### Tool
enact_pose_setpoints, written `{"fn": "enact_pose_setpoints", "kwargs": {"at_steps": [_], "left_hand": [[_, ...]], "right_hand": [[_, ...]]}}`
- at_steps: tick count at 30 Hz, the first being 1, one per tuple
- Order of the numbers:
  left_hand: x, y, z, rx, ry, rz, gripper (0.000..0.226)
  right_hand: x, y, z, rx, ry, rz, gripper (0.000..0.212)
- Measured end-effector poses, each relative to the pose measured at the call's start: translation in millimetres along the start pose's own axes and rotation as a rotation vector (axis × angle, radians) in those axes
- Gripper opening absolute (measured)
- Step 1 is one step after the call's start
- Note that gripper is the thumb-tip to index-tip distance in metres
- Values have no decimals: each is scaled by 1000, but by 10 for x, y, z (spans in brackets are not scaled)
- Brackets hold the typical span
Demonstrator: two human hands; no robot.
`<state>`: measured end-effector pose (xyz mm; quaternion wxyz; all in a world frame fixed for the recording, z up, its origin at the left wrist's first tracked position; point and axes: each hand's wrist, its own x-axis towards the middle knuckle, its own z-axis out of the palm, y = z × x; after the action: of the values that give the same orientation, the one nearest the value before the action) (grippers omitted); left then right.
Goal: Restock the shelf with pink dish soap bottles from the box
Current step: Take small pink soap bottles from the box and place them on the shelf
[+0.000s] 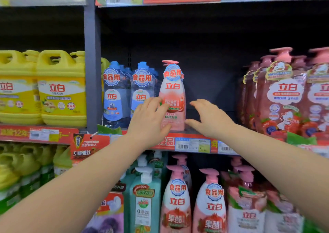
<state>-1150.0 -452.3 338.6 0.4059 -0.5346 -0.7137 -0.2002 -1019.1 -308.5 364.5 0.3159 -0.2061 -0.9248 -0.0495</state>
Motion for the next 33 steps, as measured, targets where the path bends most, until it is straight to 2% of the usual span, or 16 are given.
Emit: {"fn": "enact_pose_setpoints", "kwargs": {"at_steps": [3, 7, 11, 13, 17, 24, 26, 29, 33], "left_hand": [[-66, 220, 19, -65, 37, 91, 44], [-174, 596, 213, -115, -111, 161, 45], [-352, 1047, 482, -129, -255, 229, 56], [-472, 1265, 602, -149, -332, 261, 60], [-732, 1633, 704, -241, -408, 291, 55], [-1111, 2123, 505, -263, -479, 297, 62], [-1224, 2353, 401, -283, -486, 302, 58], [-1417, 2890, 213, -331, -508, 331, 53], [-1737, 3911, -127, -414, -573, 404, 58]], "right_hand": [[-347, 64, -43, -216, -13, -23, 69], [-877, 207, -64, -348, -110, 84, 71], [-1468, 471, -66, -418, -233, 267, 74], [-1772, 599, -59, -435, -321, 377, 76], [-2318, 775, -85, -454, -456, 525, 78], [-3081, 846, -268, -429, -472, 581, 79], [-3359, 859, -404, -401, -481, 606, 79], [-3950, 914, -741, -402, -503, 661, 77], [-5010, 1027, -1397, -418, -545, 790, 76]]}}
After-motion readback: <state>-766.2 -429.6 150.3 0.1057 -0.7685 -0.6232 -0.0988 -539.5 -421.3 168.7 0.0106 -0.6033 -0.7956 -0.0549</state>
